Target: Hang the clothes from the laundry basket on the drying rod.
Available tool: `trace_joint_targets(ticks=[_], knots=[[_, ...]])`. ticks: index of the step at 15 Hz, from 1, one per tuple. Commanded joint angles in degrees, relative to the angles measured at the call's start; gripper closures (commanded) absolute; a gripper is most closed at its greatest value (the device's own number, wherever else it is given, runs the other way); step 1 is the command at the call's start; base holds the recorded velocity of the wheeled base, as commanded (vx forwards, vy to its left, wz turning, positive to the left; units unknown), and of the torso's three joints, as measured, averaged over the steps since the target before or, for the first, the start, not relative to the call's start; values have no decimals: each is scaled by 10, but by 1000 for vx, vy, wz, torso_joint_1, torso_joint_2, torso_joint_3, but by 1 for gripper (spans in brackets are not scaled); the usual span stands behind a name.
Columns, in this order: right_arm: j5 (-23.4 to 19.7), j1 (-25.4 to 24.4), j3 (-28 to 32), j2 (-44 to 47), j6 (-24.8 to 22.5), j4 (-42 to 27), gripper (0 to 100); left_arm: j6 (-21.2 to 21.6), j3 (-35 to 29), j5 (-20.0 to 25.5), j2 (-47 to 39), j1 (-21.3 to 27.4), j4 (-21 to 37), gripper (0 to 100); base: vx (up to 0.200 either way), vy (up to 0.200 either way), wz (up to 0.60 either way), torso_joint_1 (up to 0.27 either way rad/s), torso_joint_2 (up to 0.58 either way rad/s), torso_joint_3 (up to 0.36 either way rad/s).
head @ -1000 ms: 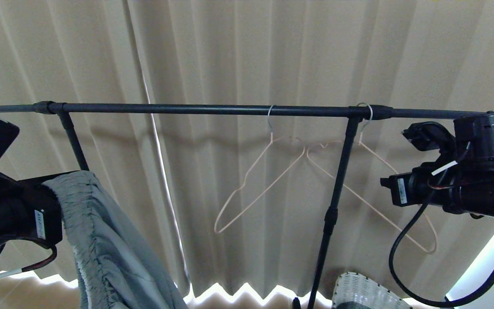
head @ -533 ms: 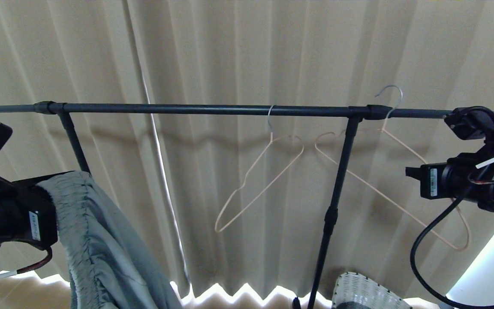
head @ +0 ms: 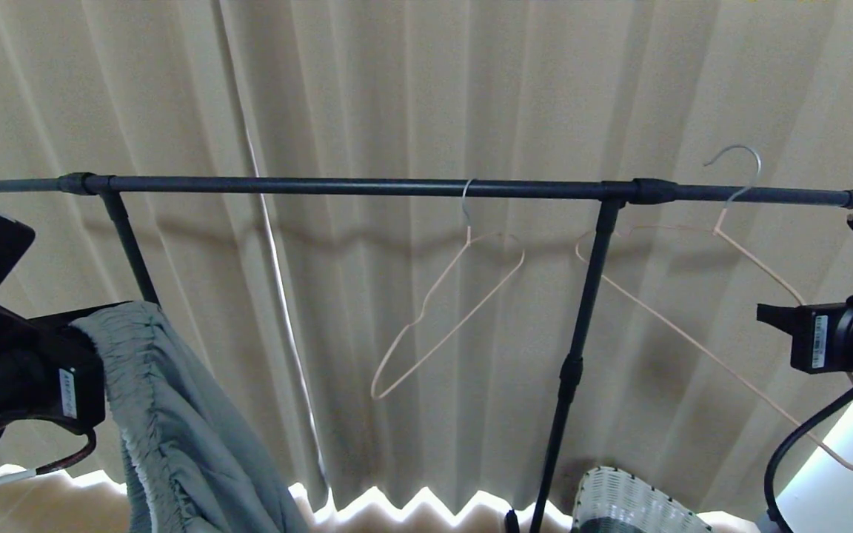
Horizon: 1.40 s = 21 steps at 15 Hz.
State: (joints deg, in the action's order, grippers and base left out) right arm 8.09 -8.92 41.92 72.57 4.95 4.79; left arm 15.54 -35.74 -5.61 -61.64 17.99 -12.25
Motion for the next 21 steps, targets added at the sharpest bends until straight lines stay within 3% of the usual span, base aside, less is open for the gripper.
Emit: trace_joint_targets(ticks=[1, 8, 15, 21], knots=[[0, 3, -14, -31, 0, -7, 100, -1, 1, 0, -2, -1, -1, 100, -200, 0, 0, 27, 17, -2], [0, 5, -47, -59, 0, -8, 100, 0, 9, 0, -2, -4, -1, 100, -200, 0, 0, -2, 2, 2], [0, 5, -54, -66, -1, -9, 100, -3, 20, 0, -2, -15, -16, 100, 0, 0, 0, 0, 0, 0], [0, 4, -57, -80, -1, -9, 100, -3, 18, 0, -2, -15, -16, 100, 0, 200, 0, 3, 3, 2]])
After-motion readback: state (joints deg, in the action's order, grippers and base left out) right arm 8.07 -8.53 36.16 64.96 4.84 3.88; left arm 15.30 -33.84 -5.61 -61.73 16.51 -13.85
